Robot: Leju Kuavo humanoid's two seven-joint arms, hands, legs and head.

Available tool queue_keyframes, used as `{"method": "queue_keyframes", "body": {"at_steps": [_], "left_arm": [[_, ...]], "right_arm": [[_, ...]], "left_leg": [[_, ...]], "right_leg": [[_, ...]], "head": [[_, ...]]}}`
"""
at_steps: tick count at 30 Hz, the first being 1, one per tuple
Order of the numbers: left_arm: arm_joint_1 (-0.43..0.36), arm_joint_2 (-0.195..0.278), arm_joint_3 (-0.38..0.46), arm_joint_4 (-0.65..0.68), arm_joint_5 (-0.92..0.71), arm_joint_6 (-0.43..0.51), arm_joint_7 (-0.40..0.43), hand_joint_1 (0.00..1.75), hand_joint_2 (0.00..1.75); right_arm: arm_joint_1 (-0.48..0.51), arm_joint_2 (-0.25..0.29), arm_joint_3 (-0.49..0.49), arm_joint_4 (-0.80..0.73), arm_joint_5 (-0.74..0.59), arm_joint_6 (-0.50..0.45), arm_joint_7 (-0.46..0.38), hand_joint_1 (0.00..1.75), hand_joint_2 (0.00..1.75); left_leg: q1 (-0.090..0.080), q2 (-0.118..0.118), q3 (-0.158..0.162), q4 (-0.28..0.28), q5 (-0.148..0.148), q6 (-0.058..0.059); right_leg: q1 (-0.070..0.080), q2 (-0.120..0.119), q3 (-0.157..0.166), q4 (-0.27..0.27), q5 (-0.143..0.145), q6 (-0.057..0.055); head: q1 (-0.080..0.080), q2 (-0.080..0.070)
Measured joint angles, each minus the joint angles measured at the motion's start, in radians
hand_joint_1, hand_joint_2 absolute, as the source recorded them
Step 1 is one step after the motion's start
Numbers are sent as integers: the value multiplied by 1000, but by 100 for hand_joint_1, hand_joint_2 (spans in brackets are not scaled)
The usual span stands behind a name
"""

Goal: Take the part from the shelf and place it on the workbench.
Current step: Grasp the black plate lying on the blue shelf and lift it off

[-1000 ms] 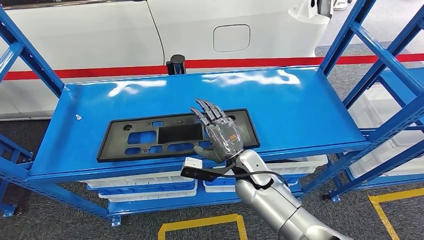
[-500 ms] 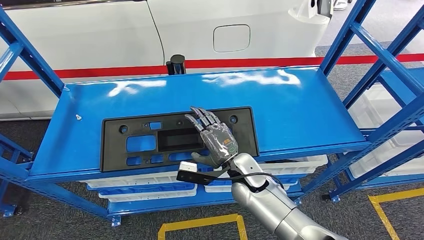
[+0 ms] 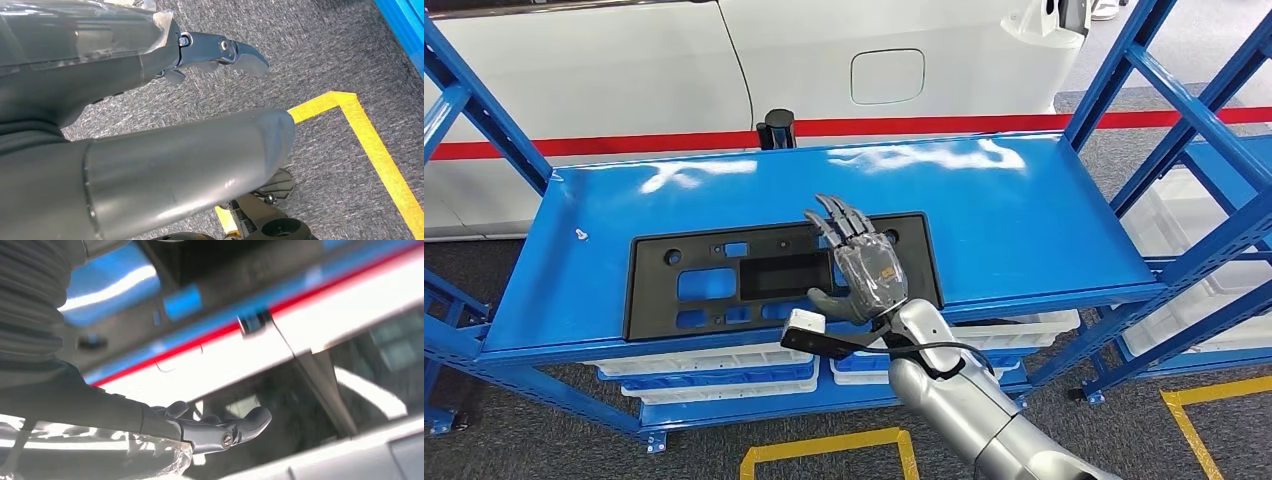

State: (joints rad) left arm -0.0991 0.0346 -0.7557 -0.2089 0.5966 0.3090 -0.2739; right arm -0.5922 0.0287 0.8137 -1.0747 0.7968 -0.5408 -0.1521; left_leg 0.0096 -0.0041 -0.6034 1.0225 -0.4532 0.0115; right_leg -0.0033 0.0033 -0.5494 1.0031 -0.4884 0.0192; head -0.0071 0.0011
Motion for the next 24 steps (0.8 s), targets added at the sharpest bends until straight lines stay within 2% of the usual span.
{"method": "queue_keyframes", "body": {"at_steps": [11,20,24], "left_arm": [[0,-3,0,0,-2,0,0,0,0],[0,-3,0,0,-14,10,1,0,0],[0,-3,0,0,-16,15,1,0,0]], "right_arm": [[18,-25,-47,-128,11,-22,0,0,175],[53,-53,-136,-374,39,-77,-14,0,175],[65,-68,-155,-450,44,-74,-18,0,175]], "left_leg": [[0,0,0,0,0,0],[0,0,0,0,0,0],[0,0,0,0,0,0]], "right_leg": [[0,0,0,0,0,0],[0,0,0,0,0,0],[0,0,0,0,0,0]], "head": [[0,0],[0,0],[0,0]]}}
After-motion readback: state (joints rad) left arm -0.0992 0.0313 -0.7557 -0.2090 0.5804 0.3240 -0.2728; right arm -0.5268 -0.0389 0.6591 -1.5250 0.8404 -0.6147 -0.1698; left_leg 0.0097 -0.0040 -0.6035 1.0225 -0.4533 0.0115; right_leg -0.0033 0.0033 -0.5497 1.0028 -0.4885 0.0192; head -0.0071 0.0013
